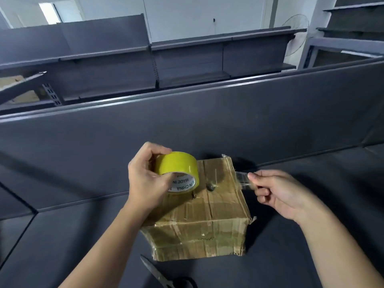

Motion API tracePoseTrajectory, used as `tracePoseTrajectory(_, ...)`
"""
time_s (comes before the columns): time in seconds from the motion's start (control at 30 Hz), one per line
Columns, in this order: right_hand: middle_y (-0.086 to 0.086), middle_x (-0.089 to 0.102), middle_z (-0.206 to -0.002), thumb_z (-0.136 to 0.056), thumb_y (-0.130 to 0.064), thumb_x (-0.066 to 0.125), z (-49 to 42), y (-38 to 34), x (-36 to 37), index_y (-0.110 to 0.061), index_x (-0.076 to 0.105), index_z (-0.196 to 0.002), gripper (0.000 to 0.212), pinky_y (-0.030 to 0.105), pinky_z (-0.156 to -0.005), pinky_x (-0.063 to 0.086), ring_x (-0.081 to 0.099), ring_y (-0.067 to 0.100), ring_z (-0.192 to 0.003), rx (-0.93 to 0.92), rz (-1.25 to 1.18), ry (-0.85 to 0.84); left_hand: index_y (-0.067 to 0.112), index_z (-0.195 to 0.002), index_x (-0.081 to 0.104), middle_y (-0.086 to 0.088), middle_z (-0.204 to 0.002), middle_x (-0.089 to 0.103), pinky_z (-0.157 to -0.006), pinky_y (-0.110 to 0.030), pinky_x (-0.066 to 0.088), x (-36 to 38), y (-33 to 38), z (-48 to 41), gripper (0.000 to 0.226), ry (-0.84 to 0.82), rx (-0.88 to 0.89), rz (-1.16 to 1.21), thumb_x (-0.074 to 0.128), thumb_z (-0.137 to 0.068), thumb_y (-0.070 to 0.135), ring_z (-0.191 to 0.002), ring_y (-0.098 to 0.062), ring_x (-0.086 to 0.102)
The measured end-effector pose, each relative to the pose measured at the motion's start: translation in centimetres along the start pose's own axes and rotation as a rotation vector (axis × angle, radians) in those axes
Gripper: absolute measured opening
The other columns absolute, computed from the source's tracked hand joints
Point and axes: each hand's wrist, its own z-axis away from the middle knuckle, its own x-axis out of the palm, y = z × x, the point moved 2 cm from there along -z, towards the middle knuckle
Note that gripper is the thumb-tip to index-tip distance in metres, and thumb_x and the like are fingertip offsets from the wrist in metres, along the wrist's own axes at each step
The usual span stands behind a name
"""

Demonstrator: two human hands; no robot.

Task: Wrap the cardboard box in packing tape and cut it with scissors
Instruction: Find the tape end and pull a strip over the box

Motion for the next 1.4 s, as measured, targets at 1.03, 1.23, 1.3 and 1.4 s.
tracePoseTrajectory(1.03, 0.005, 0.067, -0.062, -0.097, 0.006, 0.055, -3.1, 5.7, 1.3, -0.01, 0.057, -0.073, 0.029, 0.024, -0.046, 0.047, 0.06, 0.013, -0.05, 0.191, -0.208, 0.008, 0.009, -0.088, 0.066, -0.007, -0.097, 0.06, -0.072, -0.021, 0.05, 2.2, -0.2, -0.2, 0.034, -0.083, 0.084, -0.152, 0.054, -0.057, 0.009, -0.09, -0.016, 0.062)
tracePoseTrajectory(1.23, 0.006, 0.062, -0.055, -0.092, 0.004, 0.063, -2.8, 5.9, 1.5, -0.013, 0.054, -0.074, 0.027, 0.024, -0.038, 0.045, 0.058, 0.015, -0.042, 0.249, -0.255, 0.049, 0.02, -0.088, 0.069, -0.011, -0.099, 0.061, -0.074, -0.017, 0.049, 2.6, 0.0, -0.4, 0.037, -0.084, 0.038, -0.123, 0.056, -0.057, 0.005, -0.09, -0.014, 0.062)
tracePoseTrajectory(1.3, 0.006, 0.061, -0.056, -0.088, -0.001, 0.071, -2.9, 6.2, 1.1, -0.015, 0.052, -0.073, 0.028, 0.023, -0.041, 0.043, 0.057, 0.015, -0.044, 0.247, -0.21, 0.08, 0.02, -0.088, 0.07, -0.009, -0.098, 0.061, -0.075, -0.015, 0.049, 2.6, 0.0, -0.3, 0.039, -0.084, 0.029, -0.135, 0.056, -0.056, 0.002, -0.09, -0.01, 0.062)
tracePoseTrajectory(1.4, 0.002, 0.07, -0.089, -0.09, -0.008, 0.072, -2.7, 4.9, 0.1, -0.018, 0.064, -0.089, 0.014, 0.021, -0.061, 0.046, 0.067, 0.016, -0.079, -0.016, 0.198, 0.209, 0.019, -0.088, 0.07, -0.005, -0.098, 0.06, -0.073, -0.014, 0.047, 2.6, 0.2, -0.3, 0.041, -0.066, 0.005, -0.142, 0.056, -0.055, -0.001, -0.089, -0.005, 0.062)
